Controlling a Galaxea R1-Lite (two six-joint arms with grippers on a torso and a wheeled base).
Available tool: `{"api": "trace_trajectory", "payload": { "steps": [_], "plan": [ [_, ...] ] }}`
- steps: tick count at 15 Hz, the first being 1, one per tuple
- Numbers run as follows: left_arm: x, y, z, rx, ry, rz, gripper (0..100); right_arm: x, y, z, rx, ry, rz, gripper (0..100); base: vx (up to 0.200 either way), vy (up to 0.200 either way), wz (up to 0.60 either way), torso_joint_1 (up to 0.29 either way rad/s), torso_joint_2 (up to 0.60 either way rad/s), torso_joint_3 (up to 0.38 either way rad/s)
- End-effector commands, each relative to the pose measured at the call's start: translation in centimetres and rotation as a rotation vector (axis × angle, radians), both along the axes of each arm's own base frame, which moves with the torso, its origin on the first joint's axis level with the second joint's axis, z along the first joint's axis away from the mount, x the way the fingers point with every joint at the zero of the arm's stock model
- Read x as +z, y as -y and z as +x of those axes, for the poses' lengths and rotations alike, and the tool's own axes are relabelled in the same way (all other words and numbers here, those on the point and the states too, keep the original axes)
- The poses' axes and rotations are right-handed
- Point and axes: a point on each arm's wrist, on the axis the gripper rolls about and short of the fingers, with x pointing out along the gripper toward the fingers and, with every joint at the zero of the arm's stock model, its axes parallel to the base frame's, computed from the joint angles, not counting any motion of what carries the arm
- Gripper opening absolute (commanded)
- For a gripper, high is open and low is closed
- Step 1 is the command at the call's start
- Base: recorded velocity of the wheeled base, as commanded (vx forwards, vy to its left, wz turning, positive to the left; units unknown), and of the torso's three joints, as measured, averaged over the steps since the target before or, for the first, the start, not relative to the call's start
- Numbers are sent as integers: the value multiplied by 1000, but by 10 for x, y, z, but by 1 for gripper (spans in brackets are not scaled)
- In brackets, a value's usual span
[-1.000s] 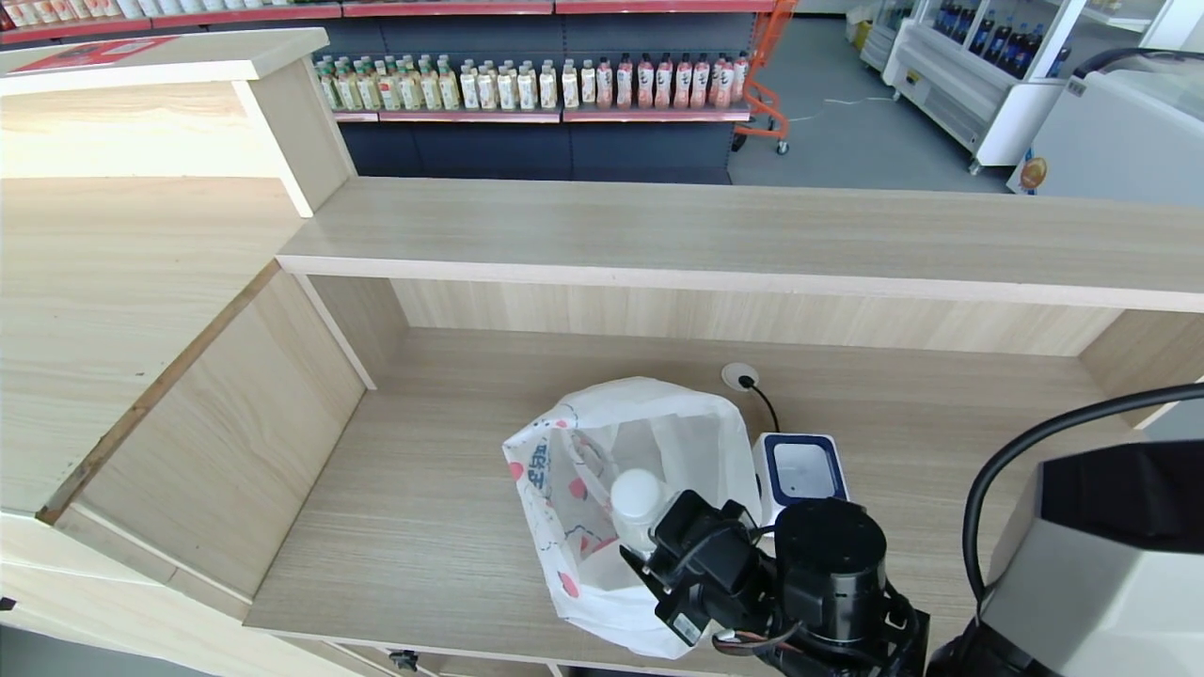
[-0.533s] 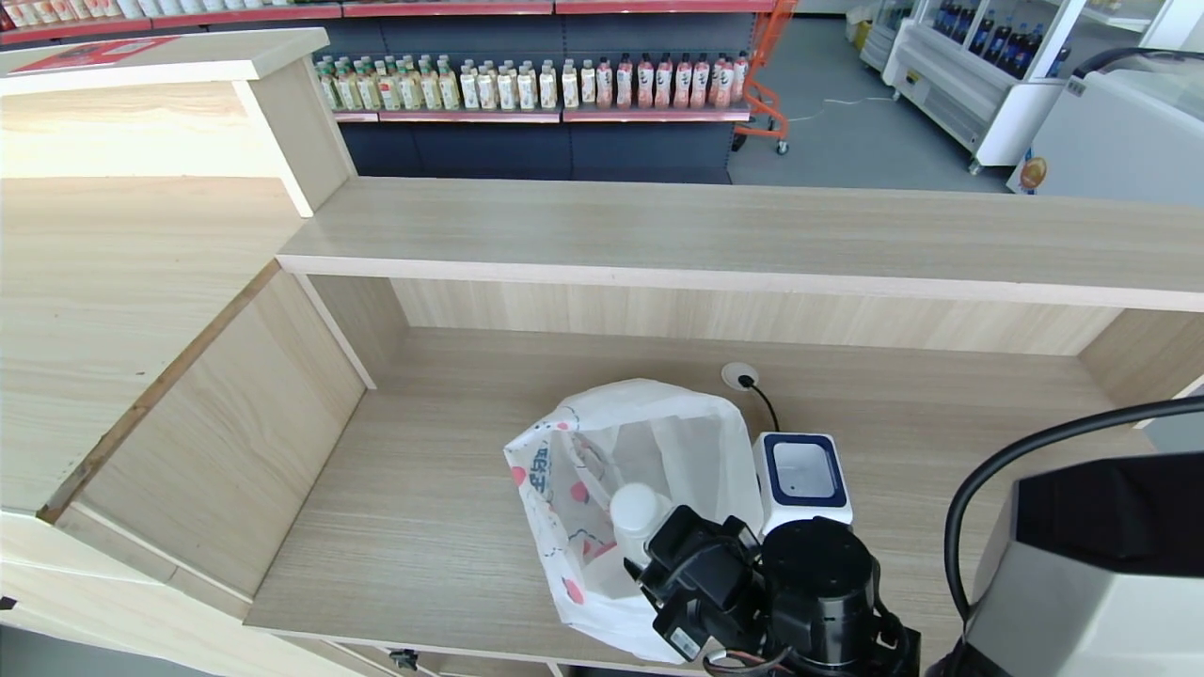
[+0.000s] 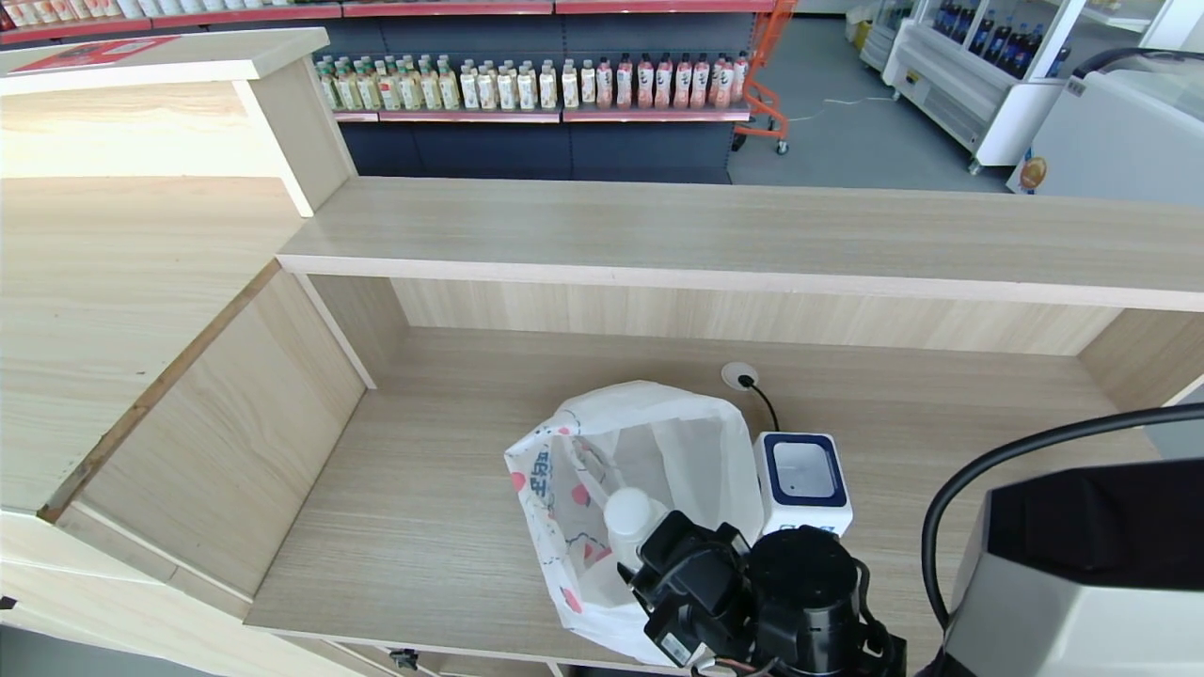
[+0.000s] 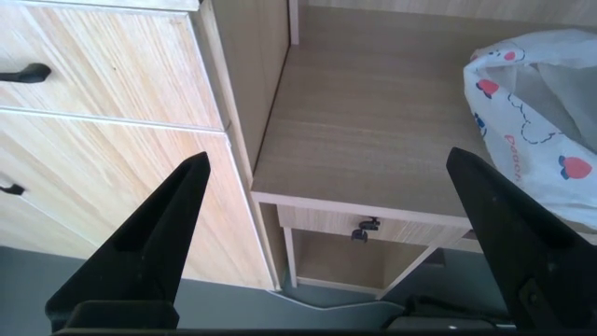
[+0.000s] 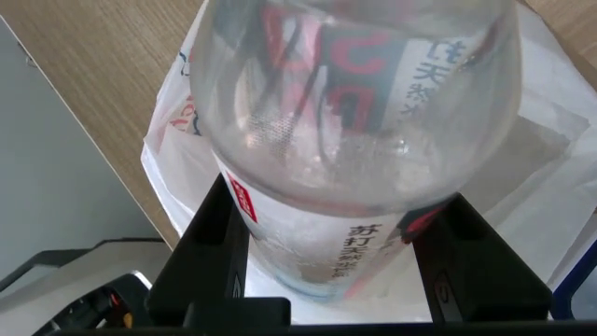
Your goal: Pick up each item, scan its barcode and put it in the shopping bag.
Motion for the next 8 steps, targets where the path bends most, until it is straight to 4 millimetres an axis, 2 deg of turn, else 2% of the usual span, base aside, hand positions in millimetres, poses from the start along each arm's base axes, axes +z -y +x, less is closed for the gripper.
{"api": "trace_trajectory", "payload": {
  "steps": [1, 8],
  "plan": [
    [0, 0, 0, 1, 1, -1, 100, -1, -4, -1, -36, 3, 6, 0, 0, 0, 0, 0, 0, 0],
    [0, 0, 0, 1, 1, -1, 100, -6, -10, -2, -55, 1, -6, 0, 0, 0, 0, 0, 0, 0]
  ]
}}
